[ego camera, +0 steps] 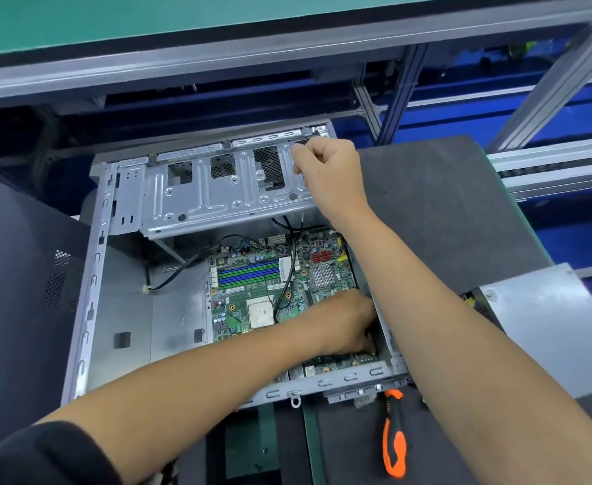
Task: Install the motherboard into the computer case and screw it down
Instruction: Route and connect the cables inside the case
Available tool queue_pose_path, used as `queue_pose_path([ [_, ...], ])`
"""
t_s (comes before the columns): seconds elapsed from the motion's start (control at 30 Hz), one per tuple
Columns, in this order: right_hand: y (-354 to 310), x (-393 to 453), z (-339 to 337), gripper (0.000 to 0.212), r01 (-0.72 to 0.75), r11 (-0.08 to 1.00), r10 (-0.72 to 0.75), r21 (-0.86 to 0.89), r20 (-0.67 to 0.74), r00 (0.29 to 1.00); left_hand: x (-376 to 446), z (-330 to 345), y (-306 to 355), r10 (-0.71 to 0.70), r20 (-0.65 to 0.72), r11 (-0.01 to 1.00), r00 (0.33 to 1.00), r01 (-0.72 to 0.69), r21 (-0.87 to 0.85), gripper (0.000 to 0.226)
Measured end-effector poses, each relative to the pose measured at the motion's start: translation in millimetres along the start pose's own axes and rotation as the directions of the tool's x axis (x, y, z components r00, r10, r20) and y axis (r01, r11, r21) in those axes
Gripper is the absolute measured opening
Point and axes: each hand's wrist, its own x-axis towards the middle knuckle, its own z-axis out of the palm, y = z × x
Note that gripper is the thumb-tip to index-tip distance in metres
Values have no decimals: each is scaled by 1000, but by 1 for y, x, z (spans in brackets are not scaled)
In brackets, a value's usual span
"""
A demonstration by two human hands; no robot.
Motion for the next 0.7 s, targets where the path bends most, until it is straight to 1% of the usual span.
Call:
queue_pose_path([
  [0.13,0,0,0,37,5,1000,-5,-1,2,1000,2,5,-5,-72,-36,996,997,70,-53,38],
  [0.23,1,0,0,37,8,1000,-8,-8,3,1000,3,9,-6,-132,-79,978,988,117,-171,35],
  [0.37,2,0,2,38,12,1000,-12,-17,15,1000,4,13,-8,-158,-91,961,983,132,-244,34],
  [0.47,2,0,2,38,19,999,-18,-34,20,1000,5,14,-7,-157,-102,957,982,126,-262,33],
  [0.7,3,0,3,41,28,998,-27,-59,23,999,5,14,-4,-238,-114,937,965,197,-287,34],
])
